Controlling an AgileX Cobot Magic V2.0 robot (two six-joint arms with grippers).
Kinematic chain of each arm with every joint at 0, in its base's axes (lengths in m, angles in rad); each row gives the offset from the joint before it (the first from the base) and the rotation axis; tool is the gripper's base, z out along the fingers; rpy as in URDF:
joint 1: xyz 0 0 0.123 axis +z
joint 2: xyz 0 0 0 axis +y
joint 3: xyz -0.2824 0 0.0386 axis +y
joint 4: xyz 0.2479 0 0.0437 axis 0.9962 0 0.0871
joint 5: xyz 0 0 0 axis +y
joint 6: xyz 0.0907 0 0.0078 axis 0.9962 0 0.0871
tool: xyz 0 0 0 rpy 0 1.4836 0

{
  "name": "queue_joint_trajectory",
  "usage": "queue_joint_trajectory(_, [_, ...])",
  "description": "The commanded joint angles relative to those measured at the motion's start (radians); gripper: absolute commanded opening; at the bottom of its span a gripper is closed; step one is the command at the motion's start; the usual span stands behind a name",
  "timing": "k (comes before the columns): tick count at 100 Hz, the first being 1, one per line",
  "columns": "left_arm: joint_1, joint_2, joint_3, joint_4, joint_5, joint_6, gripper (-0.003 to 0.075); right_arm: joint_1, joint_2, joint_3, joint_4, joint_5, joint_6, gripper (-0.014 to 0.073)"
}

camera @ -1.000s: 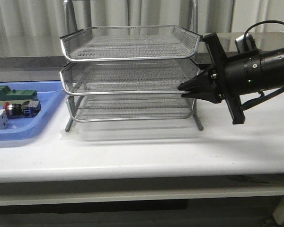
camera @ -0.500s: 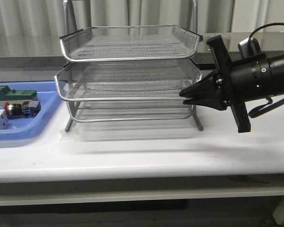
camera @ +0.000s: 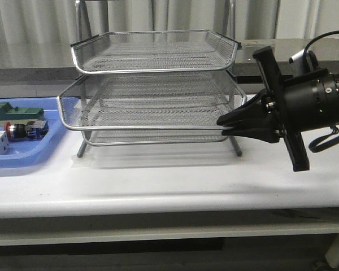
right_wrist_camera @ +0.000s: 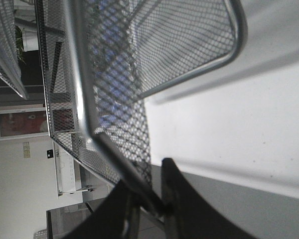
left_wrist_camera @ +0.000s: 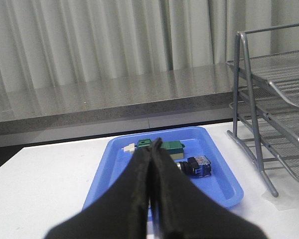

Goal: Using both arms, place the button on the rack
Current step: 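Grip the middle wire tray and pull it out toward the robot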

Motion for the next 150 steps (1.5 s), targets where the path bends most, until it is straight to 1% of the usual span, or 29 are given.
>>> queue_joint_trajectory(1, [0.002, -0.032, 0.057, -0.008, -0.086, -0.009, -0.0021, 0.005, -0.024, 0.031, -0.09, 0.015, 0.01, 0.0036])
queue_joint_trajectory(30, [0.002, -0.032, 0.057, -0.008, -0.086, -0.009, -0.0021, 0.005, -0.024, 0.105, -0.092, 0.049, -0.008, 0.0036])
queue_joint_trajectory(57, [0.002, -0.032, 0.057, -0.008, -0.086, -0.009, -0.0021, 0.005, -0.024, 0.118, -0.069, 0.063, -0.04, 0.0046])
queue_joint_trajectory(64, [0.002, -0.032, 0.057, -0.008, -0.086, -0.009, -0.0021, 0.005, -0.024, 0.118, -0.059, 0.068, -0.044, 0.0085])
queue_joint_trajectory(81, [0.002, -0.032, 0.057, -0.008, -0.086, -0.009, -0.0021, 0.005, -0.024, 0.118, -0.04, 0.079, -0.067, 0.0251])
queue_joint_trajectory(91, [0.002, -0.032, 0.057, -0.008, -0.086, -0.009, -0.0021, 0.005, -0.024, 0.118, 0.0, 0.109, -0.101, 0.03])
queue_joint_trajectory(121, [0.002, -0.032, 0.057, -0.008, -0.086, -0.009, -0.0021, 0.0, -0.024, 0.118, 0.11, 0.175, -0.174, 0.0309])
queue_joint_trajectory(133, [0.002, -0.032, 0.057, -0.008, -0.086, -0.009, -0.0021, 0.0, -0.024, 0.118, 0.154, 0.222, -0.192, 0.0309])
queue_joint_trajectory(150, [0.002, -0.032, 0.057, -0.008, -0.086, -0.009, -0.0021, 0.0, -0.024, 0.118, 0.16, 0.265, -0.192, 0.0309])
